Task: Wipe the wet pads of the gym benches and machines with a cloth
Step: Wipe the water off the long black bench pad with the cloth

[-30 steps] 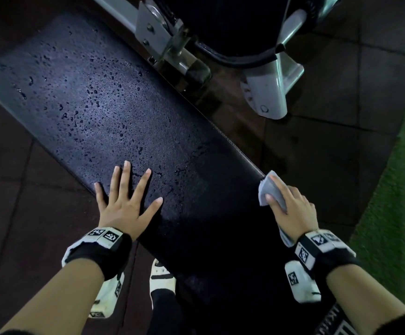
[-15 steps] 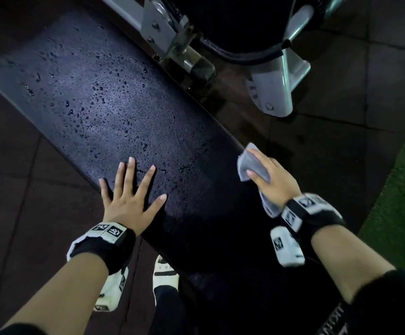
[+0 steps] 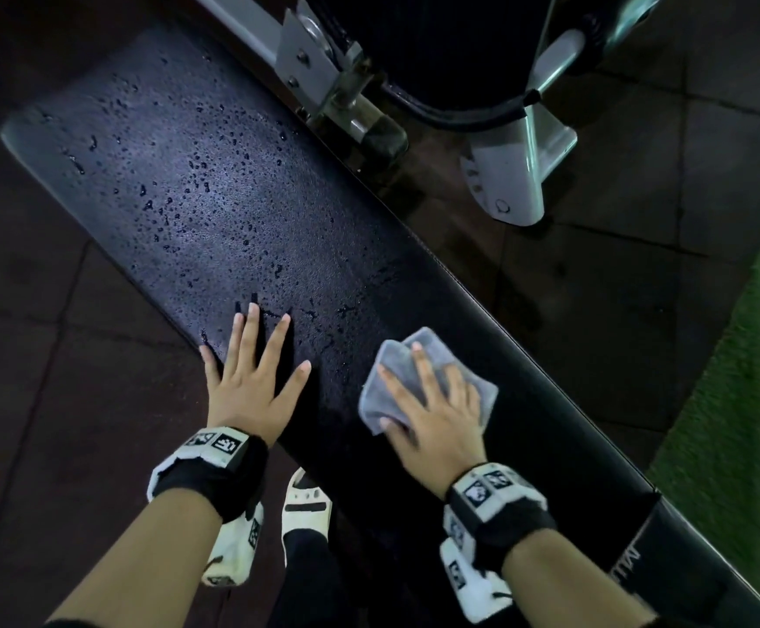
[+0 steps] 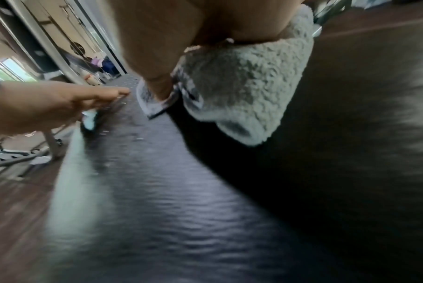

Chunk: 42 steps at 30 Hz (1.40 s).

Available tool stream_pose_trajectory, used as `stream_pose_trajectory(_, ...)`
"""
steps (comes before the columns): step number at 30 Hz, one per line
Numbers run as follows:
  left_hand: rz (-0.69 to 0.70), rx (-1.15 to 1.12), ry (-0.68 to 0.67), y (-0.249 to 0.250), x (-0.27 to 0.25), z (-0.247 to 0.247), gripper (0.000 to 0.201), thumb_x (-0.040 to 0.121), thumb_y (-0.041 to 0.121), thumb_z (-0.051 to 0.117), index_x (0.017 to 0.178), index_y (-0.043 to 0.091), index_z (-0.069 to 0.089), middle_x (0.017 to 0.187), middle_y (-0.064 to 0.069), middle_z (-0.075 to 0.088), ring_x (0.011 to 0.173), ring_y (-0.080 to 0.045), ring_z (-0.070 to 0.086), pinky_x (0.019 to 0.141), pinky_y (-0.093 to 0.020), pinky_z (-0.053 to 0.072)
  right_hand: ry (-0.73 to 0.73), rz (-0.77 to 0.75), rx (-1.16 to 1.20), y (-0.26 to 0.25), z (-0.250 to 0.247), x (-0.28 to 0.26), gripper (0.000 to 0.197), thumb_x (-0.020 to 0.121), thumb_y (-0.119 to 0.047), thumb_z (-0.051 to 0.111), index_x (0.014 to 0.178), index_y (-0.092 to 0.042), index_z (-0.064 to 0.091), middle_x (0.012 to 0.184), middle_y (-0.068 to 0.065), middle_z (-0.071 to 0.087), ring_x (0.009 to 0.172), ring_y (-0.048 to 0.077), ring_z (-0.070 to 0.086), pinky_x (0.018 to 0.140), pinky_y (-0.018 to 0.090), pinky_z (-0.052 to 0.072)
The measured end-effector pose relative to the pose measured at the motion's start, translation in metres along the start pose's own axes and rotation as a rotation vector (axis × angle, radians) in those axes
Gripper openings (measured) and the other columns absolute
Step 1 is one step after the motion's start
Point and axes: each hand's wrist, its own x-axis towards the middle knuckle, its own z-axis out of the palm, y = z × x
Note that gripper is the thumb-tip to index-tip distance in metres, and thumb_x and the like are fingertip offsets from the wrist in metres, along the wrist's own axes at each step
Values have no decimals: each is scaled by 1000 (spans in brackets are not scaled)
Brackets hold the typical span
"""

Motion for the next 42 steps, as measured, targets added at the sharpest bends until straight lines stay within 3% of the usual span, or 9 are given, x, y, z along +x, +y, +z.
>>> stream_pose_trajectory(2,-48,-79,27,8,-17,5,77,82,67,18,151,34,16,160,6,-5,147,-12,-5,114,-57,-5,-88,-78,85,-17,0,0,69,83,-54,42,146,-44,17,160,-5,2,137,36,19,109,54,18)
stream_pose_trajectory(5,-99,-131,76,36,-45,13,77,85,60,26,148,17,31,159,-8,16,145,-24,18,112,-64,7,-4,-113,229,-14,-9,-2,68,83,-52,34,148,-35,22,159,-5,10,136,24,31,110,43,28)
stream_pose_trajectory(10,46,6,46,114,-74,35,75,85,67,36,142,19,39,150,-8,39,138,-19,34,109,-63,13,206,201,176,45,-7,-22,58,87,-40,31,142,-23,42,153,1,30,132,27,40,104,44,33)
stream_pose_trajectory(16,-76,41,-14,140,-54,52,84,82,67,38,146,13,38,153,-8,33,144,-23,23,107,-70,6,10,362,93,86,1,-28,62,99,-39,33,151,-29,1,159,-3,-9,146,17,-9,118,44,0)
stream_pose_trajectory(20,-24,47,-12,129,-85,63,74,80,52,46,144,14,42,156,-7,27,146,-26,16,111,-66,5,-33,348,171,88,5,-28,64,99,-40,32,149,-32,-8,156,-8,-20,144,13,-18,116,43,-9)
stream_pose_trajectory(24,-24,53,-36,131,-99,71,84,82,77,33,148,26,32,159,-4,18,147,-34,6,110,-67,3,-50,342,197,90,8,-29,67,97,-46,31,147,-37,-12,149,-16,-29,138,6,-27,114,41,-14)
stream_pose_trajectory(30,36,115,-5,122,-45,55,78,79,82,31,146,43,28,159,2,20,146,-36,5,108,-71,-1,-56,344,175,91,7,-30,67,96,-51,30,146,-39,-12,147,-18,-29,137,4,-27,115,40,-13)
stream_pose_trajectory(34,-172,101,44,82,6,18,81,77,86,21,147,48,9,161,5,-2,146,-34,-11,107,-65,-13,-62,333,184,93,7,-31,66,95,-53,28,145,-42,-14,148,-19,-30,137,4,-29,115,38,-15)
stream_pose_trajectory(42,-390,-195,280,75,-70,63,85,79,65,47,147,17,33,157,-19,13,139,-51,12,104,-71,22,-50,327,204,92,8,-31,68,95,-51,30,146,-41,-13,150,-17,-27,137,4,-28,115,39,-14)
